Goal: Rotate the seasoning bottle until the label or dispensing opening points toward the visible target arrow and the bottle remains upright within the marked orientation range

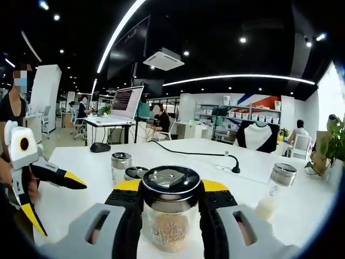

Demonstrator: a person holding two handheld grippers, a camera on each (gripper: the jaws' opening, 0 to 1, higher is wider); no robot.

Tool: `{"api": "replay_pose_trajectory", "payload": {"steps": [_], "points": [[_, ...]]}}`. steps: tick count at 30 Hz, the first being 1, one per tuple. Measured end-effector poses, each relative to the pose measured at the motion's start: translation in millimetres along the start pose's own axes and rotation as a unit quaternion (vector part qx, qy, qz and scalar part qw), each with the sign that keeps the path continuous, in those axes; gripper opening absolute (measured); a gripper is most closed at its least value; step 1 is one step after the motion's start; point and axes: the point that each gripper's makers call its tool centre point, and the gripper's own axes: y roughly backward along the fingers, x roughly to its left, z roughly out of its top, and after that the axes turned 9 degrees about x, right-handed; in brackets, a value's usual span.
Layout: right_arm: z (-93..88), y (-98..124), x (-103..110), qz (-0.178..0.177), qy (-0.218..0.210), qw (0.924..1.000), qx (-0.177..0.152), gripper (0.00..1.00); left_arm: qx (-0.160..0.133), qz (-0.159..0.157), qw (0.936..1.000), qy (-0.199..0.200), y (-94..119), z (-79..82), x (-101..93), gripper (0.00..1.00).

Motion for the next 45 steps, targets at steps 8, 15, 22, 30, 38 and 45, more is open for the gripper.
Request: {"api": "replay_pose_trajectory", "payload": {"steps": [8,15,22,30,38,45], "points": [[-3.6,3.4,-8.6,0.015,-0.039,0.999,-0.014,0.39,0.003,0.004,1.0,-0.002,-2.0,-1.5,-0.3,0.86],[-2.7,3.9,-7.8,0.0,-0.041,0.999,-0.015,0.39,0.001,0.0,1.0,-0.001,-4.3,-0.2,-4.2,0.86],[-1.8,2.2,-10.1,-0.002,-0.043,0.9989,-0.017,0.39,0.002,-0.006,1.0,-0.004,-5.6,0.9,-10.0,0.86],[-2.4,1.5,-10.9,-0.014,-0.049,0.9986,-0.018,0.39,-0.004,0.003,1.0,-0.006,-4.2,4.2,-10.8,0.85],[-3.0,1.0,-11.0,-0.02,-0.053,0.9982,-0.018,0.39,-0.004,0.003,1.0,-0.006,-3.4,4.3,-8.6,0.85],[-3.1,0.4,-10.3,-0.024,-0.055,0.9979,-0.025,0.39,-0.009,0.003,1.0,-0.004,-3.0,5.8,-8.0,0.85]]}}
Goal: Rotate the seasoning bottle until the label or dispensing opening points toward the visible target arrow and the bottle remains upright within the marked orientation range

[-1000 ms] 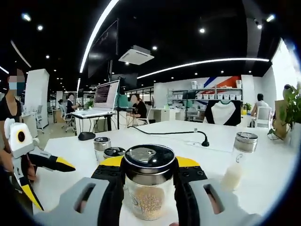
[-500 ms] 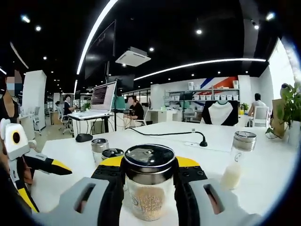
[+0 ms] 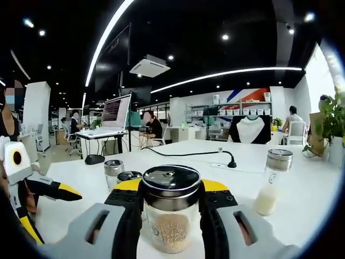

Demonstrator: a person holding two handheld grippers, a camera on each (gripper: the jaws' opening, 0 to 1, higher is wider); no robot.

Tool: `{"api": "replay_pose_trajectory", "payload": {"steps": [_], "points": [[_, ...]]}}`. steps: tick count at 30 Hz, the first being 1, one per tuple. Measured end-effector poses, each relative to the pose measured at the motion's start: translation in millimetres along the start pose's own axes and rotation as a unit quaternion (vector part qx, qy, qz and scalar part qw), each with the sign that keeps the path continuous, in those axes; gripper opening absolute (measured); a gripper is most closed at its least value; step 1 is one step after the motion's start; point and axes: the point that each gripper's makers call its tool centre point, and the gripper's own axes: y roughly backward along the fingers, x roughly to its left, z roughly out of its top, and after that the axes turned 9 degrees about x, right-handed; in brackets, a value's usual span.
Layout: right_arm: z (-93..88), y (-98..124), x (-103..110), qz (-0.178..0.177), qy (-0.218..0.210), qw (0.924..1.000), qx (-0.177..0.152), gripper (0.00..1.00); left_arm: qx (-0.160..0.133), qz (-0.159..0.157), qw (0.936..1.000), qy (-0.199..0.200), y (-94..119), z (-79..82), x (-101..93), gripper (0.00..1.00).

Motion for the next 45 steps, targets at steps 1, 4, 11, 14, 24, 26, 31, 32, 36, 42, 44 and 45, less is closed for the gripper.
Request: {"api": "replay_pose_trajectory", "payload": {"steps": [1,4,11,14,24,26,31,32,36,42,44,45], "points": [[-0.1,-0.2,0.0,0.001,-0.002,1.0,0.0,0.39,-0.001,0.0,1.0,0.0,0.5,0.4,0.0,0.85],[-0.5,-0.7,0.1,0.003,-0.008,0.9999,0.007,0.39,-0.001,0.0,1.0,0.0,1.0,0.0,0.2,0.86],[-11.8,-1.4,1.3,-0.007,0.006,0.9994,0.034,0.41,-0.002,-0.003,1.0,0.0,-0.1,0.7,-1.7,0.86],[-9.3,4.1,-1.5,-0.008,-0.003,0.9996,0.025,0.47,-0.005,-0.003,1.0,0.003,0.9,2.1,-1.8,0.86],[-12.4,19.3,-5.0,-0.02,-0.004,0.9996,0.021,0.43,-0.003,-0.005,1.0,0.006,-0.5,-0.4,-3.0,0.86],[-14.1,17.2,-4.4,-0.014,-0.011,0.9996,0.022,0.42,-0.004,-0.008,0.9999,0.007,-1.1,0.5,-4.7,0.86],[-13.6,14.6,3.6,-0.015,-0.001,0.9996,0.023,0.34,-0.003,-0.009,0.9999,0.005,-1.1,0.4,-7.6,0.86],[-13.5,15.0,2.7,-0.015,-0.003,0.9996,0.023,0.34,-0.003,-0.007,1.0,0.005,-0.3,0.3,-6.9,0.86],[-13.5,15.1,1.1,-0.017,-0.004,0.9996,0.02,0.34,-0.002,-0.003,1.0,0.005,2.5,-0.7,-3.6,0.86],[-13.6,16.5,1.7,-0.016,-0.005,0.9996,0.02,0.34,-0.002,-0.001,1.0,0.006,2.9,-0.4,-1.6,0.86],[-13.8,17.0,1.6,-0.017,-0.003,0.9996,0.021,0.34,-0.002,-0.003,1.0,0.006,2.0,-0.2,-2.8,0.86],[-14.0,17.4,1.0,-0.017,-0.004,0.9996,0.021,0.34,-0.002,-0.003,1.0,0.006,1.6,-0.3,-3.2,0.86]]}}
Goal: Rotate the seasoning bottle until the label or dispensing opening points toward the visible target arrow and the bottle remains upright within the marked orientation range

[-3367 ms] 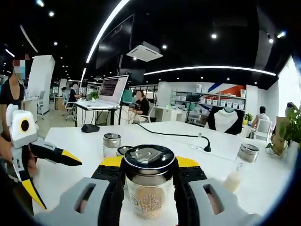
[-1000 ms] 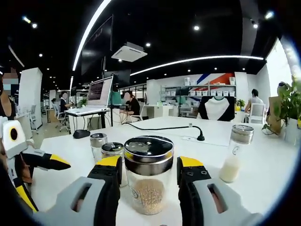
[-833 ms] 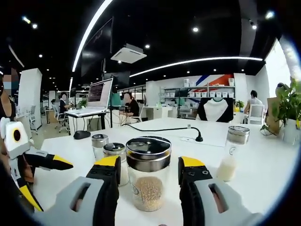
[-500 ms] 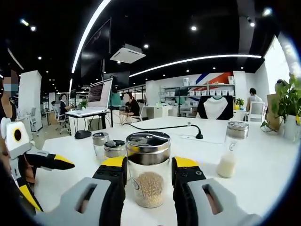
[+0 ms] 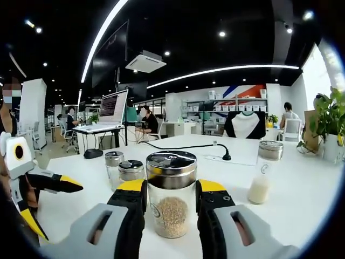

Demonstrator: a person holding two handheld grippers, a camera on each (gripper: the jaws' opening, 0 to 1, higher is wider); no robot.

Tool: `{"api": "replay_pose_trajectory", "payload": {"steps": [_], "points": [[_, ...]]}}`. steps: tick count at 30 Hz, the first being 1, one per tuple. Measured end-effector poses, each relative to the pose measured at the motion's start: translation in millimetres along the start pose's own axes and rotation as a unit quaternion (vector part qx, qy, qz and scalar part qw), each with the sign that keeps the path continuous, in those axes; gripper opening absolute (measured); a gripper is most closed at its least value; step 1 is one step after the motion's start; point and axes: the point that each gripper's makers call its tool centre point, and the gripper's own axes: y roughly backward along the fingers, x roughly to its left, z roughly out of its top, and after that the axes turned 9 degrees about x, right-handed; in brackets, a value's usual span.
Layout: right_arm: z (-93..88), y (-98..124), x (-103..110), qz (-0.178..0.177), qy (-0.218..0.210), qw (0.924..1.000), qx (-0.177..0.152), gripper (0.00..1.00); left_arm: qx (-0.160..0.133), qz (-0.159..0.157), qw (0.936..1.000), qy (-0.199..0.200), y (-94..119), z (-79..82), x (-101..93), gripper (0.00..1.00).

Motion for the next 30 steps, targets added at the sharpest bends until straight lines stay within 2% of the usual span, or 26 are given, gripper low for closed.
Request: {"api": "replay_pose_trajectory", "payload": {"steps": [26,30], "points": [[-2.4,1.7,0.0,-0.002,-0.009,0.9999,0.012,0.35,-0.005,0.002,1.0,0.003,4.2,1.3,-0.8,0.86],[-2.1,7.5,-0.1,-0.005,-0.001,1.0,0.005,0.35,-0.005,0.002,1.0,0.003,4.9,1.6,-1.7,0.86]]}}
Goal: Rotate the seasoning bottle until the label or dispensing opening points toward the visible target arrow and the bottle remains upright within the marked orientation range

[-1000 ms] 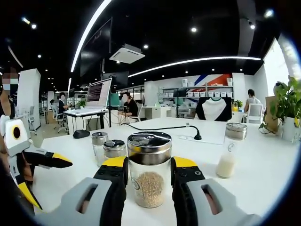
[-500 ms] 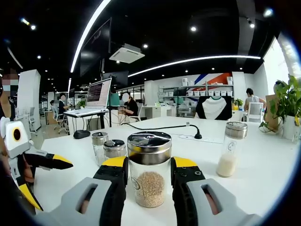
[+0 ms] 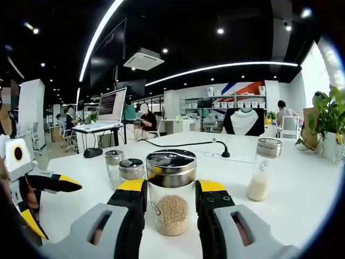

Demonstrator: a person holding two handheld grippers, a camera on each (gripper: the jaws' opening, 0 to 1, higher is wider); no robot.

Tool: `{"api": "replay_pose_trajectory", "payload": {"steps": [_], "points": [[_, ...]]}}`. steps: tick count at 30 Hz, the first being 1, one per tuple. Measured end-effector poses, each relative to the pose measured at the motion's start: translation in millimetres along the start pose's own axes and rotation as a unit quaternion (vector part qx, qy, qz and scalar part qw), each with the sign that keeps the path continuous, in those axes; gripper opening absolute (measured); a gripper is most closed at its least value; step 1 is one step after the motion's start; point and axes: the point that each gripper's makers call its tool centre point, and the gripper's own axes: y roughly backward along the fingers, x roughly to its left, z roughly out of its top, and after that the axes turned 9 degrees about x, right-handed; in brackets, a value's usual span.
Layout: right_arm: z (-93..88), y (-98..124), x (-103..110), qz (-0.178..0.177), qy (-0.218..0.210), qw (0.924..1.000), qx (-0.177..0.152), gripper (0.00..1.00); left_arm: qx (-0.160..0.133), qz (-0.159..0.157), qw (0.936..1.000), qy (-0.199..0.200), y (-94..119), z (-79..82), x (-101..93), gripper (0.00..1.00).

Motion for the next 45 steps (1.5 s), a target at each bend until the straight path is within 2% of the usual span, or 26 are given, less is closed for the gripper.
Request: {"api": "replay_pose_trajectory", "payload": {"steps": [7,12,16,19,23,26,29,35,39,43,45], "points": [[-2.7,16.8,-1.8,0.0,0.002,1.0,-0.007,0.4,-0.001,-0.003,0.9997,0.022,-1.0,-0.1,-0.7,0.87],[0.3,27.2,-6.1,-0.004,0.011,0.9997,-0.02,0.43,-0.003,0.0,0.9997,0.024,-1.5,1.6,-0.8,0.9],[3.9,35.4,-13.8,-0.004,0.01,0.9996,-0.027,0.41,0.003,-0.002,0.9992,0.039,-2.1,-0.2,-0.2,0.94],[3.9,40.0,-20.7,-0.012,0.017,0.9994,-0.026,0.38,0.013,-0.008,0.9992,0.036,-3.0,-4.3,-1.2,0.91],[2.9,45.7,-32.4,-0.027,0.014,0.9992,-0.027,0.4,0.02,-0.013,0.9993,0.028,-2.8,-6.7,-2.4,0.9],[3.1,48.1,-41.7,-0.038,0.012,0.9988,-0.027,0.43,0.009,-0.019,0.9995,0.021,0.0,-2.9,-4.9,0.87],[4.7,49.0,-47.2,-0.042,0.012,0.9986,-0.03,0.45,-0.016,-0.036,0.9989,0.026,3.1,5.9,-10.5,0.84],[9.2,47.0,-53.5,-0.049,0.021,0.9982,-0.029,0.48,-0.032,-0.038,0.9986,0.015,6.0,13.9,-13.1,0.83],[12.1,45.1,-63.7,-0.056,0.025,0.9978,-0.027,0.48,-0.035,-0.029,0.9988,0.02,3.4,14.6,-10.1,0.87],[13.3,43.8,-72.7,-0.062,0.019,0.9975,-0.027,0.5,-0.036,-0.029,0.9988,0.018,2.2,13.8,-9.3,0.87],[11.8,39.3,-82.1,-0.067,0.014,0.9973,-0.026,0.52,-0.033,-0.034,0.9981,0.04,0.4,13.0,-8.9,0.89]]}}
